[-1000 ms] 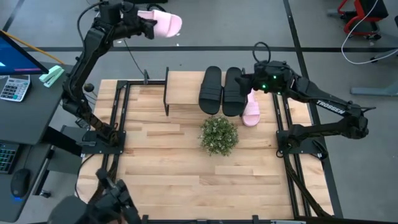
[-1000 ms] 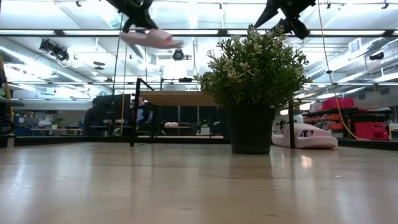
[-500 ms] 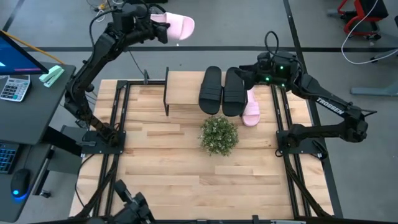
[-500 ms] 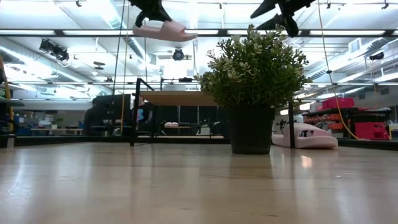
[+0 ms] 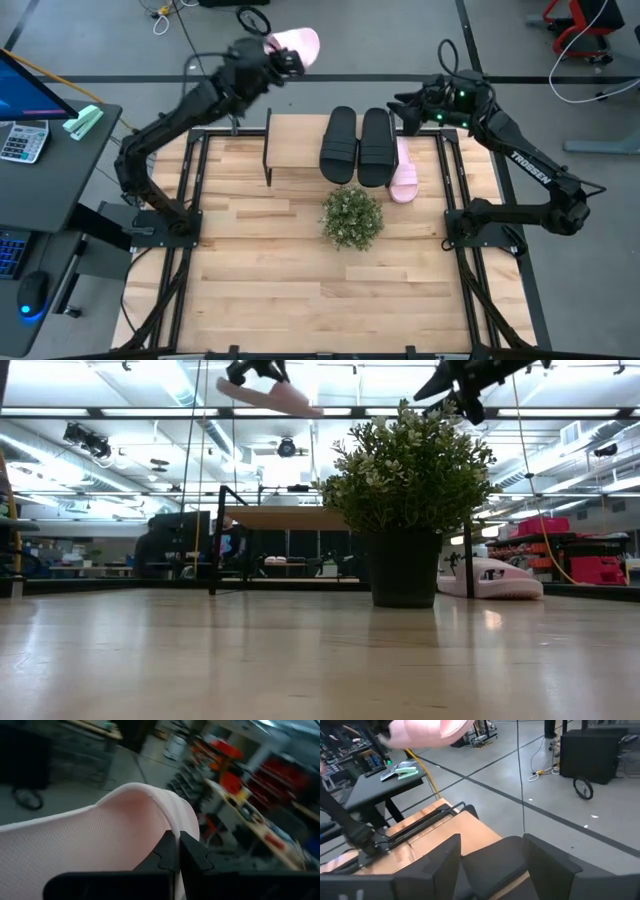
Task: Pick and place slides into the shelf
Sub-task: Put the left pink slipper on the shelf
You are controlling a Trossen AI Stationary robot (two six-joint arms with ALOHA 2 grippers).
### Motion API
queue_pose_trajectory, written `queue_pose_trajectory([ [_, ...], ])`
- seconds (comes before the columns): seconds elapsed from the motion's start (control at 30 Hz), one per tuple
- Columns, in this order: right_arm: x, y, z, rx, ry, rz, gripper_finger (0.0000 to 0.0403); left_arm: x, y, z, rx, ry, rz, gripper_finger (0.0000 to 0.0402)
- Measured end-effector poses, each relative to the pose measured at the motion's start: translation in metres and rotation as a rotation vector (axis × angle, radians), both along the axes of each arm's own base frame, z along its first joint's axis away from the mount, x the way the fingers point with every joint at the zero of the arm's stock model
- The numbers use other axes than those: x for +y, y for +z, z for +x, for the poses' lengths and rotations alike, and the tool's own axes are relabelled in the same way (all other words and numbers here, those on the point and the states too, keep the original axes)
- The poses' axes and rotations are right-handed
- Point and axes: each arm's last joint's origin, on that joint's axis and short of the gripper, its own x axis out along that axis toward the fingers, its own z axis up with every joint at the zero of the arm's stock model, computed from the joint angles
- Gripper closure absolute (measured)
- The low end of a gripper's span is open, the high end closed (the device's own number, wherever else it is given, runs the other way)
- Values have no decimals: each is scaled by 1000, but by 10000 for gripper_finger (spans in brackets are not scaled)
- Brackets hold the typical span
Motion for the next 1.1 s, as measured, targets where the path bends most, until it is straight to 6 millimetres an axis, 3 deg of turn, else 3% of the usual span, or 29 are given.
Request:
queue_pose_trajectory([
  [0.3, -1, 0, -1, 23, 19, -42, 184, -35, -47, 62, -381, 337, -106, 392],
  [0.43, -1, 0, -1, 24, 19, -42, 184, -38, -71, 80, -580, 404, -170, 392],
  [0.7, -1, -2, -2, 39, 19, -26, 184, -34, -123, 100, -758, 515, -282, 392],
  [1.1, 1, -7, -3, 76, 20, 20, 184, -20, -168, 114, -767, 623, -253, 392],
])
